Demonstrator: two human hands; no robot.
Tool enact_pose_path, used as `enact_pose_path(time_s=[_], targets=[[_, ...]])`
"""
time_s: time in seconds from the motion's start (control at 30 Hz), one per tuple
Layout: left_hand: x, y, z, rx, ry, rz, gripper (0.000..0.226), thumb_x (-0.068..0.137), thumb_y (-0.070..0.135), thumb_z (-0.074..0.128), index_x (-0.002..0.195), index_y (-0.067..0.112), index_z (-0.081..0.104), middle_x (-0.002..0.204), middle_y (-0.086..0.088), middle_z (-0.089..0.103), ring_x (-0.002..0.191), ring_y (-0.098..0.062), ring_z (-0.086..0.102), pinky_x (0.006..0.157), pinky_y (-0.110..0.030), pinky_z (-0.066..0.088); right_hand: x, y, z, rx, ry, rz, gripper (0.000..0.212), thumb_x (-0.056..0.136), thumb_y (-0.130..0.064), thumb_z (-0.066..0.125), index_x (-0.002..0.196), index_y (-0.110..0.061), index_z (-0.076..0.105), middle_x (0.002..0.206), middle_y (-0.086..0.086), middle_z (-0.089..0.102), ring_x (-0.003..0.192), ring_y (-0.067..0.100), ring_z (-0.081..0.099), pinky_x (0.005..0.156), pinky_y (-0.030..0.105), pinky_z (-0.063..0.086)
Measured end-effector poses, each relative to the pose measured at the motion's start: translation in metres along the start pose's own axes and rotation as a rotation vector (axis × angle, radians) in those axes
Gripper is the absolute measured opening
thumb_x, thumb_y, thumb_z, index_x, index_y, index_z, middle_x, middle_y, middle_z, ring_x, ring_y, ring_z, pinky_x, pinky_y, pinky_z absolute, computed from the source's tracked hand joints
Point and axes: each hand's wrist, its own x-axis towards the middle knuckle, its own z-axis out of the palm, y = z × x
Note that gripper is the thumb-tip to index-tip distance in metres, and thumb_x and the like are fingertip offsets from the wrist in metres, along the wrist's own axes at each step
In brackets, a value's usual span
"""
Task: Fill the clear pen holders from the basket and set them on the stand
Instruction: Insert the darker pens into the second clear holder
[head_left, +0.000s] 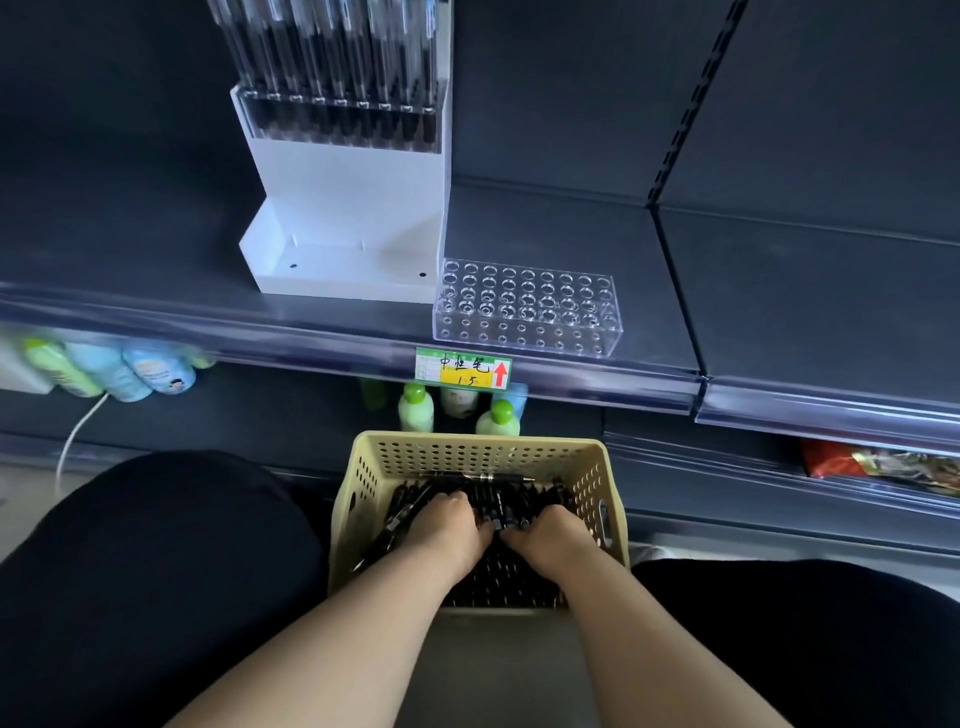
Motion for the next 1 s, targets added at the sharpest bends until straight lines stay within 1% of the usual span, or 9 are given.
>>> enact_pose_path(time_s=[0.13,0.3,0.43,0.57,0.67,0.77,0.83,0.9,1.0], targets=[[0.004,0.004,0.004,0.059,-0.020,-0.076,0.056,0.088,0.053,0.049,0.124,0.010,0.053,0.130,-0.009,0.042,0.119,-0.027,0.049,0.094,-0.034,0.043,0.003,-0.002,0.004,-0.022,-0.005,0.012,0.032,0.080,-0.046,0.060,0.089,-0.015,0.057,0.093,0.004,0.062,0.078,0.020,0.054,0.070,0.025,0.043],[0.006,0.005,0.007,0.051,-0.031,-0.100,0.060,0.091,0.055,0.043,0.127,0.007,0.052,0.131,-0.009,0.033,0.120,-0.027,0.044,0.099,-0.036,0.040,0.006,-0.001,0.002,0.061,-0.021,0.032,0.029,0.082,-0.043,0.059,0.080,-0.016,0.054,0.071,-0.002,0.053,0.067,0.015,0.051,0.062,0.023,0.039],[0.004,0.010,0.011,0.083,-0.046,-0.097,0.057,0.093,0.054,0.037,0.128,0.011,0.048,0.130,-0.006,0.028,0.123,-0.024,0.033,0.098,-0.036,0.037,0.006,0.000,0.002,0.051,-0.006,0.021,0.033,0.083,-0.044,0.058,0.091,-0.012,0.061,0.092,0.007,0.063,0.078,0.021,0.054,0.066,0.023,0.039],[0.004,0.008,0.011,-0.132,-0.053,-0.231,0.066,0.082,0.049,0.055,0.133,0.008,0.041,0.136,-0.009,0.034,0.123,-0.028,0.040,0.099,-0.037,0.039,0.002,-0.001,-0.002,0.070,-0.037,0.006,0.039,0.082,-0.039,0.058,0.105,-0.007,0.063,0.106,0.011,0.065,0.097,0.026,0.060,0.071,0.024,0.040],[0.000,0.009,0.006,-0.218,-0.106,-0.283,0.079,0.079,0.053,0.060,0.136,0.005,0.035,0.140,-0.012,0.037,0.124,-0.029,0.044,0.099,-0.033,0.039,-0.004,-0.002,-0.018,-0.020,-0.064,-0.012,0.037,0.082,-0.033,0.060,0.108,-0.007,0.062,0.107,0.011,0.065,0.096,0.025,0.060,0.072,0.024,0.042],[-0.004,0.008,-0.005,-0.211,-0.133,-0.206,0.062,0.086,0.051,0.053,0.130,0.008,0.050,0.134,-0.012,0.047,0.119,-0.028,0.050,0.097,-0.032,0.041,-0.013,-0.004,-0.038,-0.176,-0.073,-0.044,0.029,0.083,-0.027,0.060,0.106,-0.008,0.062,0.101,0.009,0.064,0.088,0.022,0.060,0.071,0.026,0.046],[-0.008,0.004,-0.011,-0.302,-0.150,-0.119,0.044,0.087,0.043,0.057,0.114,0.009,0.063,0.115,-0.009,0.062,0.106,-0.026,0.059,0.087,-0.027,0.044,-0.020,-0.006,-0.048,-0.219,-0.106,-0.094,0.017,0.084,-0.023,0.062,0.095,-0.010,0.062,0.086,0.006,0.061,0.077,0.020,0.057,0.067,0.027,0.045],[-0.014,-0.001,-0.018,-0.403,-0.103,-0.039,0.025,0.089,0.035,0.059,0.100,0.013,0.066,0.100,-0.006,0.065,0.101,-0.025,0.061,0.078,-0.025,0.043,-0.030,-0.009,-0.055,-0.239,-0.137,-0.144,0.010,0.086,-0.018,0.060,0.082,-0.009,0.059,0.076,0.006,0.057,0.068,0.019,0.054,0.065,0.028,0.045],[-0.024,-0.003,-0.032,-0.424,-0.005,0.065,0.021,0.092,0.033,0.055,0.105,0.018,0.060,0.109,-0.004,0.062,0.100,-0.021,0.058,0.079,-0.026,0.041,-0.046,-0.013,-0.064,-0.309,-0.126,-0.212,0.017,0.087,-0.013,0.055,0.095,-0.002,0.064,0.091,0.013,0.066,0.078,0.023,0.062,0.071,0.033,0.052]])
